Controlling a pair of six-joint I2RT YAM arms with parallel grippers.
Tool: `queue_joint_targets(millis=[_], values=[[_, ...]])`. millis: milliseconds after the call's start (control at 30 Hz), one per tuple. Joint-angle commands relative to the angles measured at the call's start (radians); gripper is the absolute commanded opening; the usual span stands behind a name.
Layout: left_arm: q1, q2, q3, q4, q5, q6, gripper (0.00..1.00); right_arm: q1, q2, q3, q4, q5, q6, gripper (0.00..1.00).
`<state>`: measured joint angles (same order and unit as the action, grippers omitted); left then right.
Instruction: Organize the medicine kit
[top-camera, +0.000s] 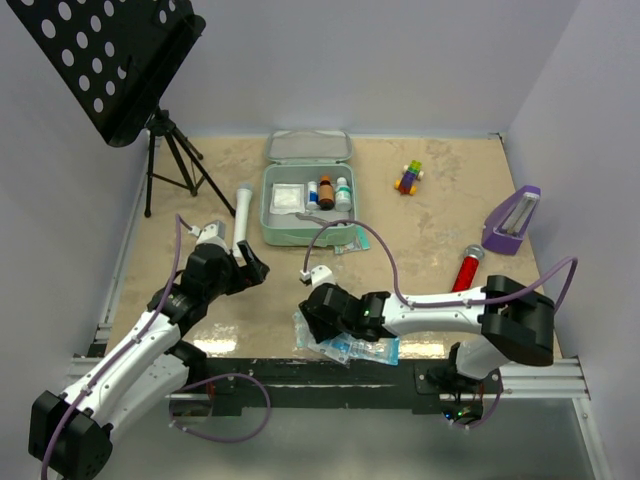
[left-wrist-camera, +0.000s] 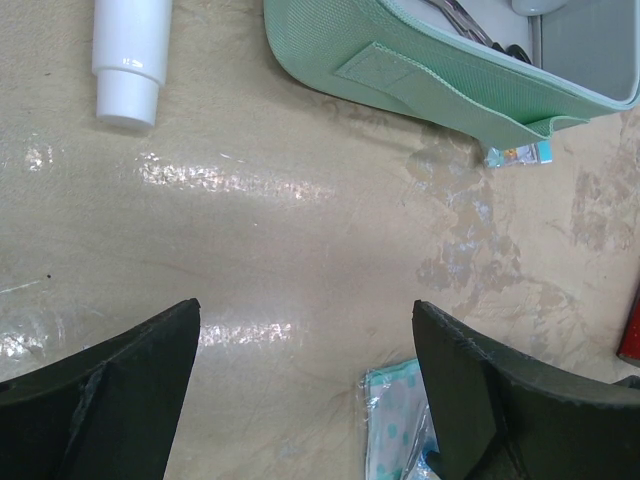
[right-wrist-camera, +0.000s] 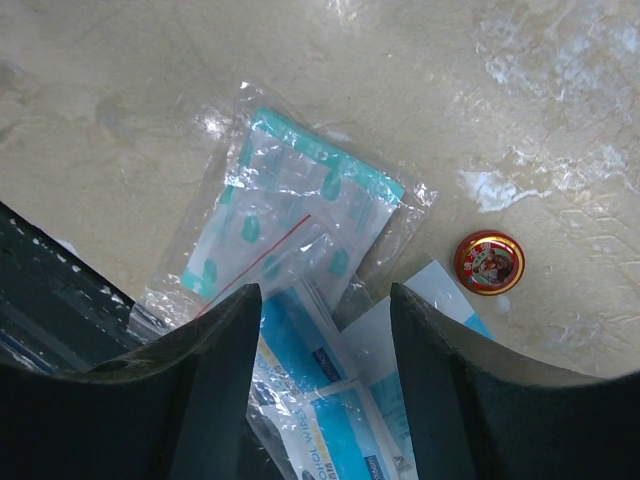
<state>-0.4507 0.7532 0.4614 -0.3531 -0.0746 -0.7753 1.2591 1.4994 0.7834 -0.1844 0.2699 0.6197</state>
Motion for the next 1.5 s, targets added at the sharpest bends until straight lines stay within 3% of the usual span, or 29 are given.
queue_joint_targets(millis=[0,200,433,667,700,767,867,1067,1467], values=[[0.006,-0.003,-0.010,0.037,0.012,-0.015,0.91,0.008,0.015,0.007,-0.050,-0.001,0.002,0.57],[0.006,0.002,-0.010,0.042,0.015,-0.015,0.91,0.008,0.045,0.002,-0.035,-0.018,0.005,0.38],[0.006,0.000,-0.015,0.037,0.010,-0.018,0.91,0.008,0.016,0.022,-0.033,0.008,0.015,0.00],[0.006,0.003,-0.006,0.048,0.012,-0.022,0.91,-0.010,-0.019,0.144,-0.075,0.156,0.015,0.00],[0.006,0.003,-0.004,0.049,0.012,-0.022,0.91,-0.023,-0.019,0.164,-0.113,0.190,0.035,0.07],[0.006,0.006,0.003,0.051,0.015,-0.024,0.91,-0.056,-0.030,0.157,-0.167,0.230,0.098,0.42],[0.006,0.005,0.002,0.066,0.022,-0.028,0.91,-0.131,-0.135,0.053,-0.181,0.218,0.224,0.58],[0.006,0.012,-0.029,0.123,0.045,-0.039,0.91,-0.156,-0.350,-0.107,-0.199,0.155,0.385,0.71],[0.006,0.017,-0.093,0.203,0.111,-0.068,0.90,-0.087,-0.173,-0.029,-0.422,0.072,0.318,0.73]])
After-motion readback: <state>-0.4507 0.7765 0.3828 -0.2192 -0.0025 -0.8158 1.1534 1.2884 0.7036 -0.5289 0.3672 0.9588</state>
